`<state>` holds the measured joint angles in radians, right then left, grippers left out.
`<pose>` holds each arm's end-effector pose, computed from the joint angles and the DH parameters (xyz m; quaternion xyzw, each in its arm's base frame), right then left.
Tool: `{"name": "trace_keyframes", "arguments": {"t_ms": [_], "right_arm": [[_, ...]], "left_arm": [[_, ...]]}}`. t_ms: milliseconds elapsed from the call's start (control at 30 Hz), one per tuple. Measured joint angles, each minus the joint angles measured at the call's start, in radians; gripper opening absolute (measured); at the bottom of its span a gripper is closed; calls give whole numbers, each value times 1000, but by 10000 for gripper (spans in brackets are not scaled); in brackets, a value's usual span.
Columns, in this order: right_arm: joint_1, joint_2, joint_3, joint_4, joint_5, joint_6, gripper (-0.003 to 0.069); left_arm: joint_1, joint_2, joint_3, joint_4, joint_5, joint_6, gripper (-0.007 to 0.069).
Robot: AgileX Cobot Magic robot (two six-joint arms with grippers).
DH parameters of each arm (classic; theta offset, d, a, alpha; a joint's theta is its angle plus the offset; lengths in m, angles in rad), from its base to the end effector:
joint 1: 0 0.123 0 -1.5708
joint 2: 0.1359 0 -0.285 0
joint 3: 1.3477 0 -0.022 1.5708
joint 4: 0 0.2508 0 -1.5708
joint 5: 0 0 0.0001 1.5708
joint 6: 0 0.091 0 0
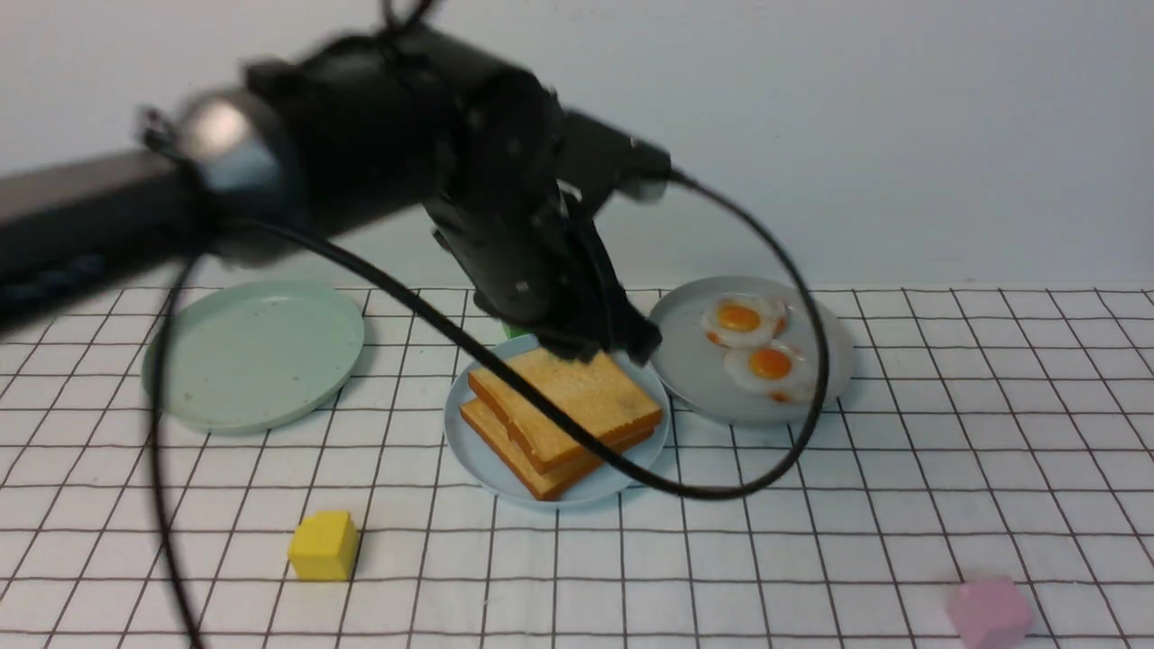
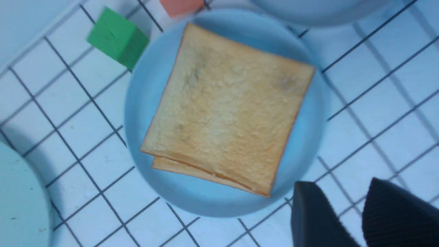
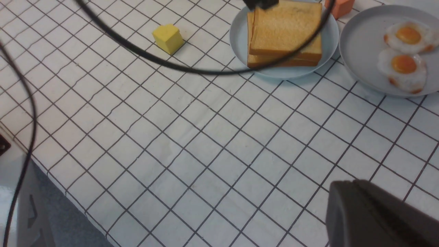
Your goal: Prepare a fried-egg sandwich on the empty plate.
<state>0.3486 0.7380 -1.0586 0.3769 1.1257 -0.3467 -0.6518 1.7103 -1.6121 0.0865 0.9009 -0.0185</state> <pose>0.0881 0.0642 0.4066 -0.3014 0.8420 0.1877 0.4061 0.3092 -0.2281 0.3448 0.3081 0.8938 -0.0678 0.3186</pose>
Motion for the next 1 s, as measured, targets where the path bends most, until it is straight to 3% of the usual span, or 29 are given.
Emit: {"name": "trace_keyframes", "arguments": {"t_ms": [67, 133, 333, 533, 700, 1000], "right_arm": [[0, 0, 0, 0, 9, 1, 32], [0, 0, 0, -1, 17, 2, 32], [0, 0, 0, -39, 25, 46, 32], [0, -4, 0, -130, 53, 168, 32], [0, -35, 5, -200, 28, 291, 18], [0, -150, 200, -223, -200, 377, 3]], "left_arm": [[-16, -167, 44, -26, -7, -17, 51], [-18, -292, 105, -65, -38, -26, -13], [-18, -700, 489, -163, -269, -31, -13], [-18, -1091, 1000, -181, -552, -25, -13], [-18, -1398, 1288, -189, -776, -25, -13], [-18, -1606, 1424, -233, -769, -52, -13]]}}
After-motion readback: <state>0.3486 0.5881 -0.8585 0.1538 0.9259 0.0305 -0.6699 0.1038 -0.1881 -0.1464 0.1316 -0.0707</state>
